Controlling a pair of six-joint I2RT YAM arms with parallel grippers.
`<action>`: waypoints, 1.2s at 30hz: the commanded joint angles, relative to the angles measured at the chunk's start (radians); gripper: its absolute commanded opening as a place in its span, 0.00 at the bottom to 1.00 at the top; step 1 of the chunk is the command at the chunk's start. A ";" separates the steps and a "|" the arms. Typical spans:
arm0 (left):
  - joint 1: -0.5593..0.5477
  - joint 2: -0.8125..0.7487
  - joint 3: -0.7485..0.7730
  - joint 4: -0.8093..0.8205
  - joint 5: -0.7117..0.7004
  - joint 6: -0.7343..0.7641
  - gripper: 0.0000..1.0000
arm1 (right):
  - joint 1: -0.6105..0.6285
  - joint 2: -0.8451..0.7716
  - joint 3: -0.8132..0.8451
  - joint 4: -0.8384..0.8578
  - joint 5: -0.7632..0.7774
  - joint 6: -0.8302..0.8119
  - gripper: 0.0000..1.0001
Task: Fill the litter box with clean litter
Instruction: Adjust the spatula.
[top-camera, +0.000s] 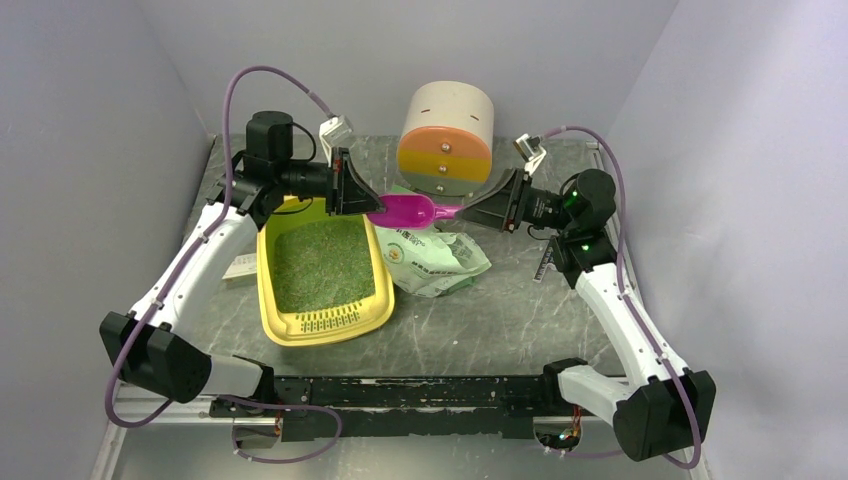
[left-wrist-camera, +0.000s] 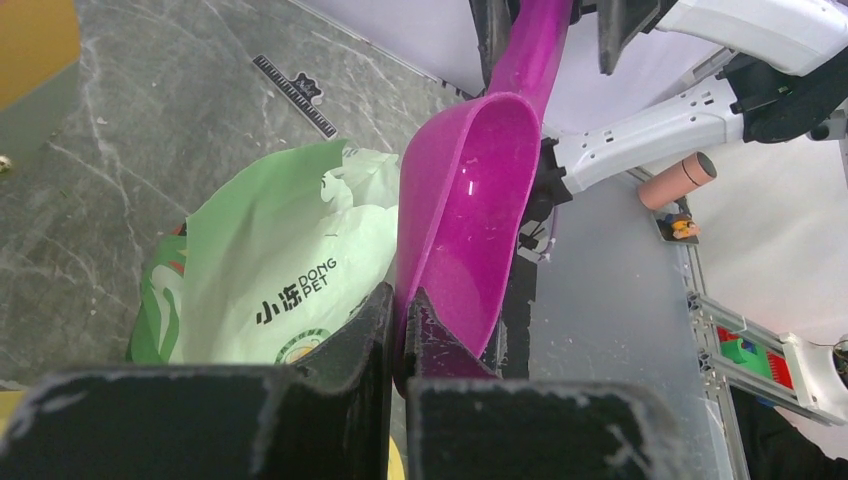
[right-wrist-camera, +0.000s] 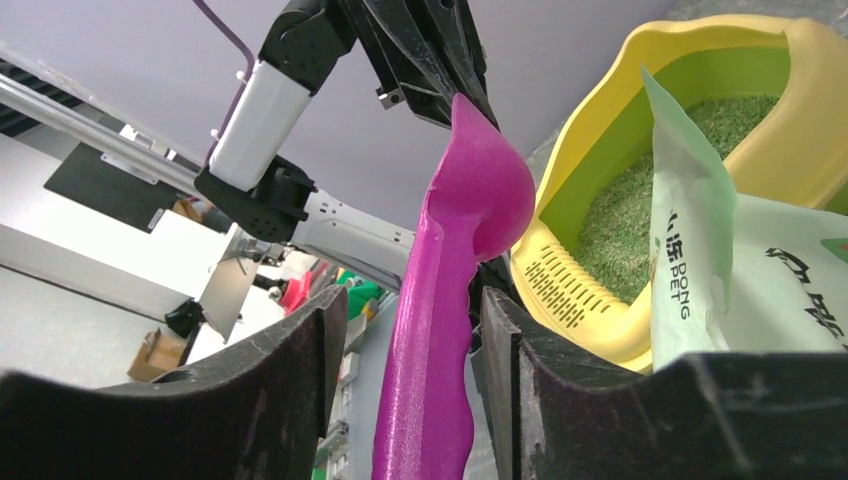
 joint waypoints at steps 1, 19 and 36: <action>-0.009 0.001 0.022 -0.003 0.004 0.016 0.05 | -0.005 -0.002 -0.001 0.010 -0.024 0.002 0.52; -0.030 -0.013 -0.016 0.071 0.004 -0.043 0.05 | 0.027 0.012 0.044 -0.167 0.050 -0.107 0.44; -0.049 0.029 0.051 -0.048 0.002 0.053 0.05 | 0.027 0.015 0.022 -0.084 0.047 -0.057 0.39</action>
